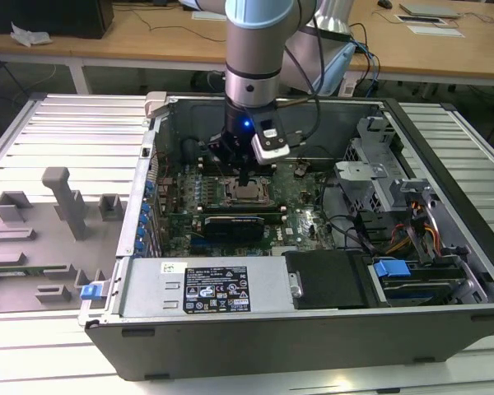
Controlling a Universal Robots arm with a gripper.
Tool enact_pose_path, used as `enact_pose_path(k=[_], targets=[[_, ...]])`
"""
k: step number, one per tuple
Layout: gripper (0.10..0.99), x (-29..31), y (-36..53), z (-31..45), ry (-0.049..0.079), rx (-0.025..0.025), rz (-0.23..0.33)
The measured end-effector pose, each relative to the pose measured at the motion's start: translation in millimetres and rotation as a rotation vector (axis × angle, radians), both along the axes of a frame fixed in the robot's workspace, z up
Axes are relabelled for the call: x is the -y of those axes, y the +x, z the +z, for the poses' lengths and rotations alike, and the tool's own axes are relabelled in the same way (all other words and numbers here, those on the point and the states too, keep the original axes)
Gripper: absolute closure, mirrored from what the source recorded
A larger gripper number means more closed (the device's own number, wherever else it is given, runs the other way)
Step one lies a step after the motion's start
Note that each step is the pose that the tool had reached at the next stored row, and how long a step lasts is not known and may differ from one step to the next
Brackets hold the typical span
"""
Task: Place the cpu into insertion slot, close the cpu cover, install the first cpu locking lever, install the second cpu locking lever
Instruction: 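Close the cpu cover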
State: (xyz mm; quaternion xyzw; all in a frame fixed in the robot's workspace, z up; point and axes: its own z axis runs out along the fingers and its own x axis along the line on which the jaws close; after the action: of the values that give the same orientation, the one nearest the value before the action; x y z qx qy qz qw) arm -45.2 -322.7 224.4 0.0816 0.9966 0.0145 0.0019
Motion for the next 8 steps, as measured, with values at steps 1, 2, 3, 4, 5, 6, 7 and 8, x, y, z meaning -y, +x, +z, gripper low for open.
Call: enact_pose_path(k=[1, 2, 3, 4, 5, 6, 7, 8], targets=[[0.980, 0.0, 0.0, -0.2, 0.000, 0.0000, 0.014], [0.980, 0.1, 0.0, -0.5, 0.000, 0.0000, 0.030], [0.980, 0.1, 0.0, -0.8, 0.000, 0.0000, 0.044], [0.980, 0.3, 0.0, -1.2, 0.000, 0.0000, 0.065], [0.980, 0.3, 0.0, -1.3, 0.000, 0.0000, 0.075], [0.980, 0.4, 0.0, -1.5, 0.000, 0.0000, 0.088], [0.980, 0.6, 0.0, -1.8, 0.000, 0.0000, 0.110], [0.980, 0.7, 0.0, -2.1, -0.001, 0.0000, 0.127]])
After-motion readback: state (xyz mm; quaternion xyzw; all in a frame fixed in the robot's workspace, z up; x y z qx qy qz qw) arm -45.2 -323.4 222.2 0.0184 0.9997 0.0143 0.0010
